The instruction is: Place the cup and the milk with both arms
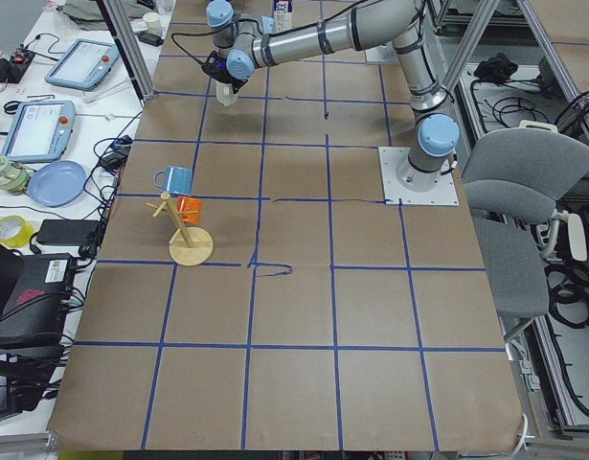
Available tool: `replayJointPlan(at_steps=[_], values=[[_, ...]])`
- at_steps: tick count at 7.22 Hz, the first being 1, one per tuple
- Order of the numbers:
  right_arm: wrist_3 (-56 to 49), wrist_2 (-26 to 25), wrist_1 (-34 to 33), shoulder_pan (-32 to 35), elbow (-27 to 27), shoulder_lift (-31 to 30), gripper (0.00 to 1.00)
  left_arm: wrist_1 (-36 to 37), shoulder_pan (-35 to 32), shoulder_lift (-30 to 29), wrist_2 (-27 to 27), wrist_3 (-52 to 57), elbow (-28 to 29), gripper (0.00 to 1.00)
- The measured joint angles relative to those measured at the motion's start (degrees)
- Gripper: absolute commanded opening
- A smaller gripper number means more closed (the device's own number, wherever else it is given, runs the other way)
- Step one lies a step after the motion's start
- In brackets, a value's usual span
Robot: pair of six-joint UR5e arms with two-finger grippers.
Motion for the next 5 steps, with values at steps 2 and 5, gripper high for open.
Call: replayJointPlan(at_steps=[2,5], values=[[-0.01,0.00,0.00,0.00,-0.05,-0.04,1.00,1.77,-1.67,-1.68,-0.76,-5.78,-0.24,0.00],[-0.06,0.03,0.00,0.00,-0.09,0.00,1.00,2.13,-2.36,-2.73,-3.22,-10.45,-0.39,0.86]])
